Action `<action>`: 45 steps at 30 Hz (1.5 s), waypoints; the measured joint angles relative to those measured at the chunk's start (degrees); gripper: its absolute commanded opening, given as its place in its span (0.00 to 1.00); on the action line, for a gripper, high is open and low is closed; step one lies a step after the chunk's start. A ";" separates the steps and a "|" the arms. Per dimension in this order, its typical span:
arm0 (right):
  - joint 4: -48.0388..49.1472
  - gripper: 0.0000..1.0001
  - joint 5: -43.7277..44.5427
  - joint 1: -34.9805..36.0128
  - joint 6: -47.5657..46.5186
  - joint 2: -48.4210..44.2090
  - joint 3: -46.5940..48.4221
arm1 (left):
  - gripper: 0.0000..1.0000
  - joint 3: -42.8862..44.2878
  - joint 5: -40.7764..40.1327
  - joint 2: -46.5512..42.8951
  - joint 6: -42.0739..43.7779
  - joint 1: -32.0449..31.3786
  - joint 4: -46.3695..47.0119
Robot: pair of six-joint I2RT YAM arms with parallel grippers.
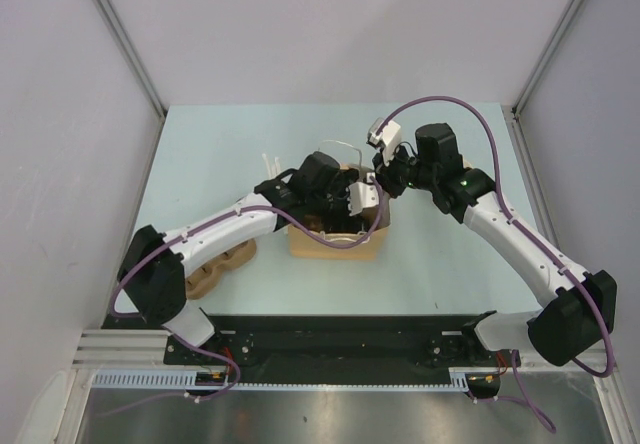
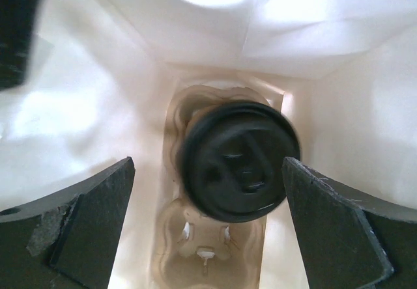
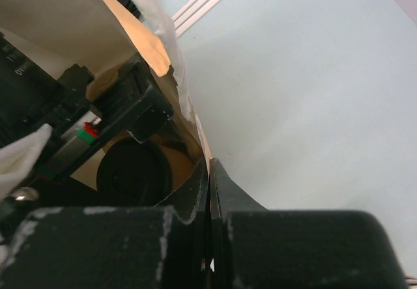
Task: Pack the takeout coffee
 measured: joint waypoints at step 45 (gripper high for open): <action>-7.74 0.00 6.38 -9.92 9.94 0.26 2.91 | 0.99 27.23 0.55 -4.66 -24.57 16.52 -7.28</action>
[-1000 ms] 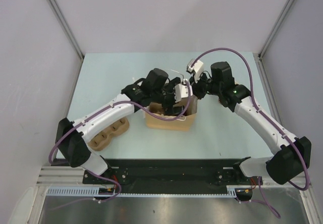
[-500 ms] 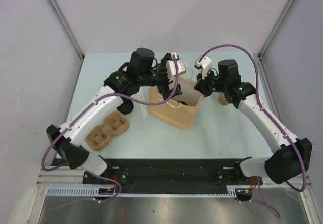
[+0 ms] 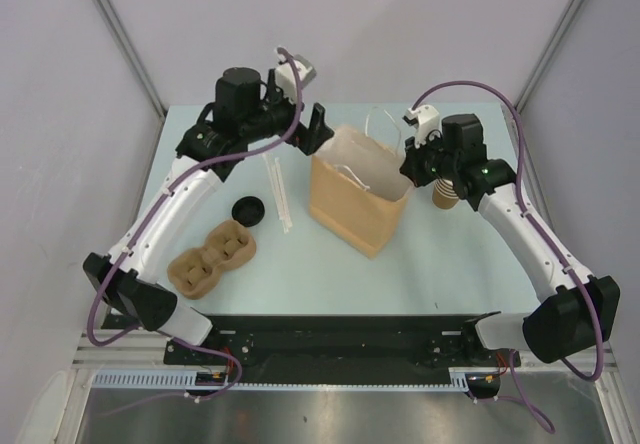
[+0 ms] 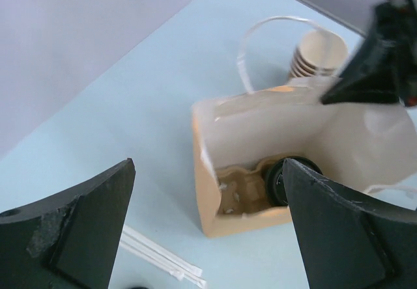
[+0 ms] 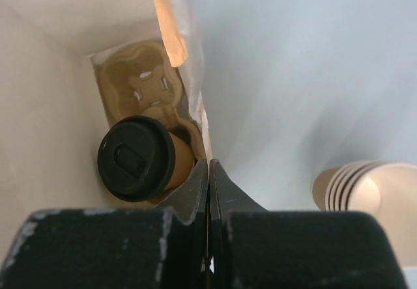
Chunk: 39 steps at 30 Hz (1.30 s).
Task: Pack the takeout coffee
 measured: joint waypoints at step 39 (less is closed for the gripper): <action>1.86 0.41 11.85 -2.45 10.69 0.11 1.31 | 0.38 -12.85 -21.20 29.42 -24.44 17.22 3.87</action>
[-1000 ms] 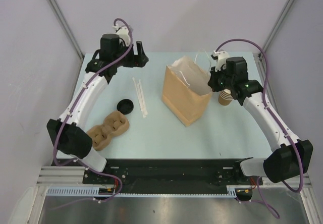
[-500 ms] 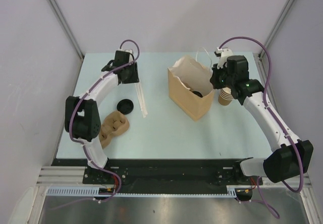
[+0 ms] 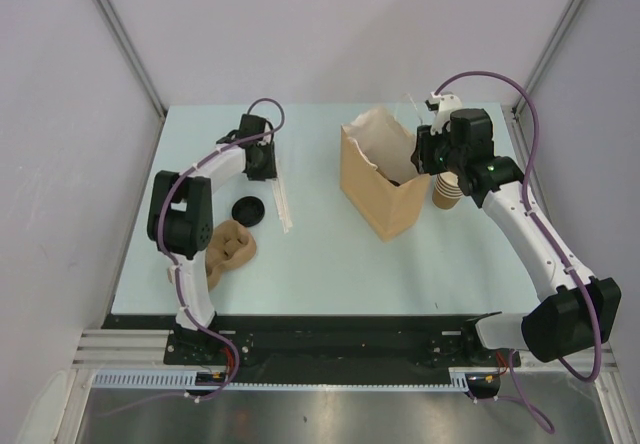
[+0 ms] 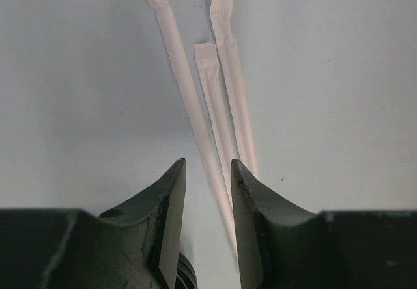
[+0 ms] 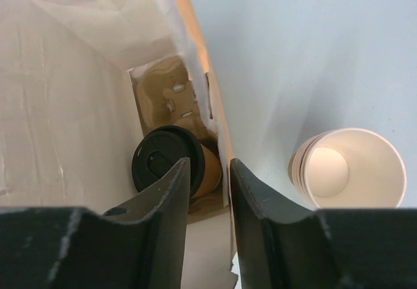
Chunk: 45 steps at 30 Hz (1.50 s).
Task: Pack the takeout coffee
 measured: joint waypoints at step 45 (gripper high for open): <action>-0.31 0.77 -2.36 -1.14 -7.52 1.14 22.10 | 0.00 10.78 16.59 -15.56 -4.85 2.97 8.92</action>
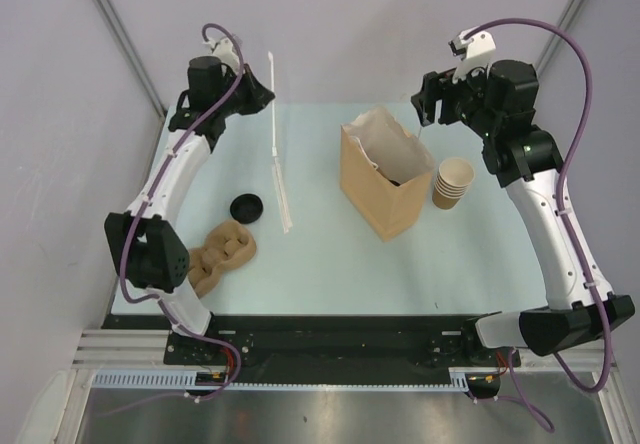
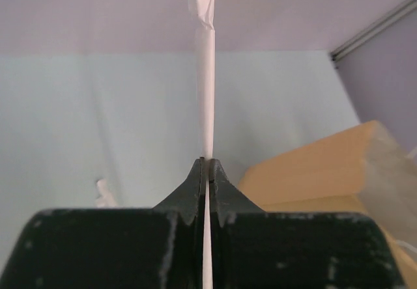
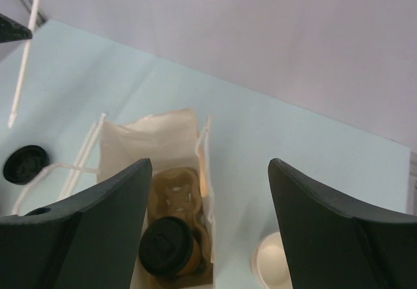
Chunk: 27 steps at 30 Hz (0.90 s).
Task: Pack the takeout coffee
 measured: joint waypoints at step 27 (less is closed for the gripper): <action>7.32 0.53 -23.87 11.80 12.04 8.81 18.91 | 0.00 -11.39 31.87 -16.28 -4.00 -15.02 40.81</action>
